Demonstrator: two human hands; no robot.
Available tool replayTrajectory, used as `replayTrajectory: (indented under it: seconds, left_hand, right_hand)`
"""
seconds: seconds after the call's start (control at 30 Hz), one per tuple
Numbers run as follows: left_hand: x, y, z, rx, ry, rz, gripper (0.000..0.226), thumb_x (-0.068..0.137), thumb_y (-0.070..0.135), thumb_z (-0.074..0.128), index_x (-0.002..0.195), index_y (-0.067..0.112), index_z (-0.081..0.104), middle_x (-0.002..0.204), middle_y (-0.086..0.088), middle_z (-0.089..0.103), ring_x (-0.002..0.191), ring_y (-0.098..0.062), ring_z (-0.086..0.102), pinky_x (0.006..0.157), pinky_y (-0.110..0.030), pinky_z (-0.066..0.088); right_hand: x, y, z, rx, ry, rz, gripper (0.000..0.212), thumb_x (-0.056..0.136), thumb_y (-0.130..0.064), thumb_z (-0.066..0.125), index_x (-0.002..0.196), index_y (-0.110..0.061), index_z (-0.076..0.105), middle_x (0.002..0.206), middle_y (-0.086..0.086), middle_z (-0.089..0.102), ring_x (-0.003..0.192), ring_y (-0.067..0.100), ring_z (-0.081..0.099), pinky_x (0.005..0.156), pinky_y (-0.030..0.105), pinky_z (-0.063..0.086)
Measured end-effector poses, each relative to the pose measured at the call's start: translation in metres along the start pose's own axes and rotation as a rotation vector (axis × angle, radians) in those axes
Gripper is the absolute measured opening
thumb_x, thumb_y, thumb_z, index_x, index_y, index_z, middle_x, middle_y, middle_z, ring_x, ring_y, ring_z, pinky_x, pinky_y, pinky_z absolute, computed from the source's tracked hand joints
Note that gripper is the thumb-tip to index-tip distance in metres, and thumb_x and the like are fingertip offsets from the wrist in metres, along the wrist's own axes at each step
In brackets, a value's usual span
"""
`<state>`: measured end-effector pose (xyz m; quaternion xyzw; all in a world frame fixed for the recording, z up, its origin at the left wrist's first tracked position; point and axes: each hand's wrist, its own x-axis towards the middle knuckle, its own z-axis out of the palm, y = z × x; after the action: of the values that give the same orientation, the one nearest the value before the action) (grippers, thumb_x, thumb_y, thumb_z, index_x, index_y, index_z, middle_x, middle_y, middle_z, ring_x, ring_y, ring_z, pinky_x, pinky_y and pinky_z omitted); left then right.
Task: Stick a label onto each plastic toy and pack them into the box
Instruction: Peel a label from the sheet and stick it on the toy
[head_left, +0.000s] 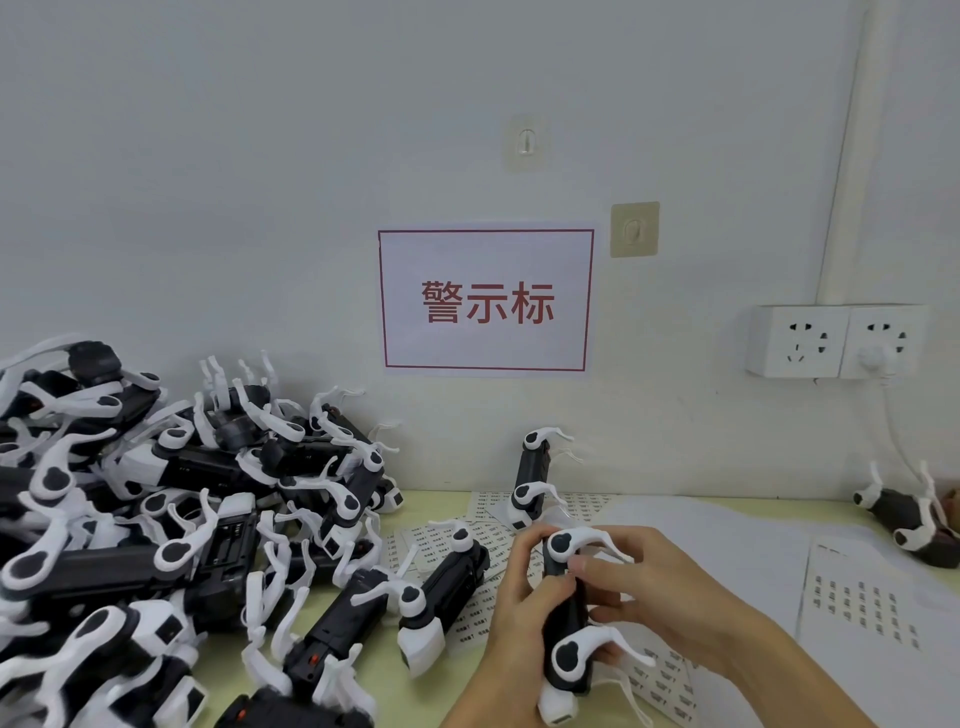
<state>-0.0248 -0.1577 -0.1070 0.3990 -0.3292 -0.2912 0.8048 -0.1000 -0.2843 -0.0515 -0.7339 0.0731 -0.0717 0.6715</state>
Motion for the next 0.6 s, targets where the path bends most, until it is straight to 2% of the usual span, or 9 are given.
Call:
replayTrajectory:
  seconds: [0.07,0.2,0.3,0.43,0.53,0.6]
  left_hand:
    - [-0.0011,0.0006,-0.0002,-0.024,-0.005,0.005,0.049,0.070,-0.002,0.060,0.116,0.013,0.057,0.095,-0.026,0.068,0.079,-0.036,0.067,0.062,-0.035,0.055]
    - [-0.0006,0.0021,0.0014,-0.060,-0.012,0.013,0.048,0.068,0.000,0.054,0.115,0.009,0.056,0.095,-0.027,0.065,0.076,-0.034,0.065,0.060,-0.033,0.054]
    - [0.0011,-0.0005,-0.0006,0.002,0.006,0.003,0.041,0.073,0.003,0.059,0.112,0.016,0.059,0.099,-0.026,0.066,0.084,-0.036,0.065,0.067,-0.035,0.054]
    - [0.0017,-0.0019,-0.0026,0.029,-0.014,0.027,0.036,0.073,0.003,0.058,0.104,0.022,0.064,0.095,-0.023,0.068,0.081,-0.033,0.066,0.065,-0.033,0.054]
    - [0.0012,-0.0024,-0.0025,0.000,-0.026,0.032,0.045,0.070,0.002,0.053,0.113,0.015,0.058,0.094,-0.022,0.070,0.077,-0.031,0.068,0.063,-0.032,0.054]
    - [0.0002,-0.0017,-0.0023,0.002,-0.035,0.042,0.048,0.069,0.003,0.054,0.117,0.010,0.054,0.094,-0.022,0.069,0.076,-0.031,0.067,0.064,-0.032,0.054]
  right_hand:
    - [0.0009,0.0016,0.0012,-0.016,0.040,-0.017,0.013,0.093,-0.010,0.065,0.100,-0.014,0.076,0.086,0.003,0.070,0.074,0.016,0.068,0.070,0.026,0.052]
    - [0.0019,0.0026,0.0003,0.016,0.031,-0.014,0.015,0.094,-0.006,0.063,0.100,-0.011,0.075,0.076,0.000,0.067,0.067,0.013,0.064,0.067,0.025,0.051]
    - [0.0018,0.0026,0.0003,0.014,0.004,-0.026,0.015,0.094,-0.009,0.064,0.100,-0.014,0.076,0.076,-0.001,0.066,0.066,0.012,0.062,0.068,0.024,0.050]
    - [0.0010,0.0025,-0.0019,-0.016,-0.014,-0.038,0.018,0.094,-0.006,0.061,0.099,-0.014,0.076,0.078,0.001,0.064,0.068,0.014,0.059,0.071,0.024,0.051]
    - [0.0010,0.0035,-0.0037,-0.008,-0.021,-0.030,0.020,0.095,-0.007,0.059,0.101,-0.014,0.076,0.078,0.002,0.060,0.069,0.016,0.053,0.072,0.026,0.050]
    - [0.0011,0.0036,-0.0028,-0.003,-0.010,-0.031,0.015,0.092,-0.011,0.065,0.102,-0.015,0.076,0.081,0.002,0.063,0.071,0.017,0.057,0.073,0.026,0.051]
